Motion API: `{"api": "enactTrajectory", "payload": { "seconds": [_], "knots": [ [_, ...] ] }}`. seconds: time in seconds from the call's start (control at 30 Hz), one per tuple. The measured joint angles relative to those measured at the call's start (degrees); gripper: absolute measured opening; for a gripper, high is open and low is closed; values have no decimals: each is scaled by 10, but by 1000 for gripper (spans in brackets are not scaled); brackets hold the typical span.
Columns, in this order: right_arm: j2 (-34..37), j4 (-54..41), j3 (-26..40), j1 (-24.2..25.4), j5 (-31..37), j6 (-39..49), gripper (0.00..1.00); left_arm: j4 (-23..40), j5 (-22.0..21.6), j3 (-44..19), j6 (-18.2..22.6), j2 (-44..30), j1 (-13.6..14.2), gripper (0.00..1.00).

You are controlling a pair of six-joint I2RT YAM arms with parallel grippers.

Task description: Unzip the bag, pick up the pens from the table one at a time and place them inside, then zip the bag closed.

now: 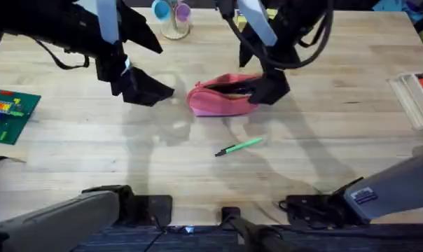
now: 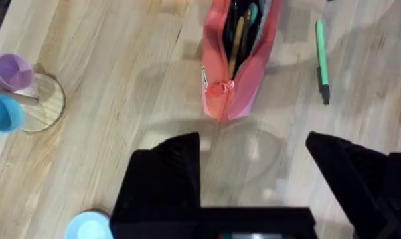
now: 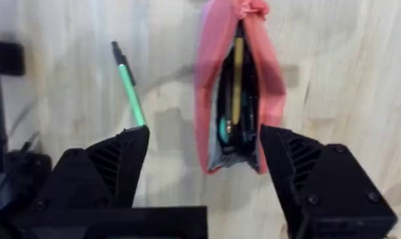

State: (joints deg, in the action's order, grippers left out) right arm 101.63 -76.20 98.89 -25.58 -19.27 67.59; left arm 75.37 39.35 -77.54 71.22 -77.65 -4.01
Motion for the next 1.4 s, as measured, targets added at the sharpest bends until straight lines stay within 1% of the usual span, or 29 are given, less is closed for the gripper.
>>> {"api": "enactTrajectory", "payload": {
  "seconds": [0.23,0.4,0.47,0.57,0.73,0.87,1.0,1.07,1.1,1.17,1.2,1.23,1.33,1.4],
  "knots": [
    [-31,-15,0,0,0,0,996,0,0,0,0,0,0,994],
    [-72,-19,-1,0,0,0,996,0,0,0,0,0,0,993],
    [-94,-14,-12,0,0,0,996,0,0,0,0,0,0,994],
    [-132,0,-55,0,0,2,996,0,0,0,0,0,0,994],
    [-199,29,-152,0,0,2,996,0,0,0,0,0,0,993],
    [-249,47,-216,0,0,2,996,0,0,0,0,0,0,993],
    [-287,64,-271,-14,2,4,996,0,0,0,0,0,0,993],
    [-296,76,-297,-30,2,5,996,0,0,0,0,0,0,993],
    [-296,92,-331,-58,7,14,995,0,0,0,0,0,0,993],
    [-295,101,-349,-77,20,18,996,0,0,0,0,0,0,993],
    [-294,106,-357,-87,29,19,996,0,0,0,0,0,0,993],
    [-293,120,-373,-109,52,22,995,0,0,0,0,0,0,993],
    [-291,134,-381,-117,64,25,995,0,0,0,0,0,0,993],
    [-265,145,-382,-117,72,27,996,0,0,0,0,0,0,993]
  ]
}}
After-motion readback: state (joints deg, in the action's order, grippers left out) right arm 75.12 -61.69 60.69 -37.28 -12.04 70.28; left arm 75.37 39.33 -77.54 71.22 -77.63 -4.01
